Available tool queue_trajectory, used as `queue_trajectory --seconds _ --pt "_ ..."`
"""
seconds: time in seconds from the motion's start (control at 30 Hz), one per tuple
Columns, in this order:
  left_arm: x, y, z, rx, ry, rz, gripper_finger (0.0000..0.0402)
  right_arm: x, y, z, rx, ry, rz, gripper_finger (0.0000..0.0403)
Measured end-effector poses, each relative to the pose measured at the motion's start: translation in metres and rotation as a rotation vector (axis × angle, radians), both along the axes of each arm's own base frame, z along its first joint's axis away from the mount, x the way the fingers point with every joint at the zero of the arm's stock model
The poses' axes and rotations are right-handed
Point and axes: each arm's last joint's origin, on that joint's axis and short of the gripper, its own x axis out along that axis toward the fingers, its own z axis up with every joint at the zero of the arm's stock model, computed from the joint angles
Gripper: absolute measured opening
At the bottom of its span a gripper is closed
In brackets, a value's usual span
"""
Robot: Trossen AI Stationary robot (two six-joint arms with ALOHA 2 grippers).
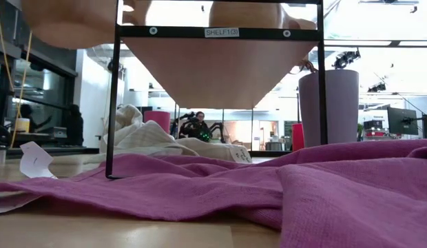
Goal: Stack small to large cups/mugs on shelf
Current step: Put the brown mug on the shelf
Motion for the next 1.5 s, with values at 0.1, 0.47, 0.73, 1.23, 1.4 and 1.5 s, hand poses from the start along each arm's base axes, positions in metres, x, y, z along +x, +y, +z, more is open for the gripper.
queue_trajectory --seconds 0.1,0.47,0.73,1.23,1.4,1.5 --pt "0.010 0.005 -0.003 0.003 -0.014 0.001 0.0000 0.000 0.000 0.000 -0.002 0.005 0.001 0.0073" --pt "0.032 0.029 0.018 0.065 -0.150 0.020 0.0000 0.001 0.000 -0.005 -0.006 0.045 0.005 0.0073" --pt "0.057 0.047 0.033 0.143 -0.130 -0.024 0.0000 0.001 0.000 -0.005 -0.015 0.054 0.005 0.0073" --pt "0.094 0.054 0.017 0.150 -0.144 -0.074 0.0000 0.001 0.001 -0.007 -0.019 0.068 0.012 0.0073" --pt "0.093 0.058 0.019 0.159 -0.150 -0.079 0.0000 0.001 0.001 -0.007 -0.018 0.068 0.014 0.0073" --pt "0.093 0.058 0.019 0.144 -0.149 -0.087 0.0000 0.001 0.001 -0.007 -0.018 0.067 0.020 0.0073"
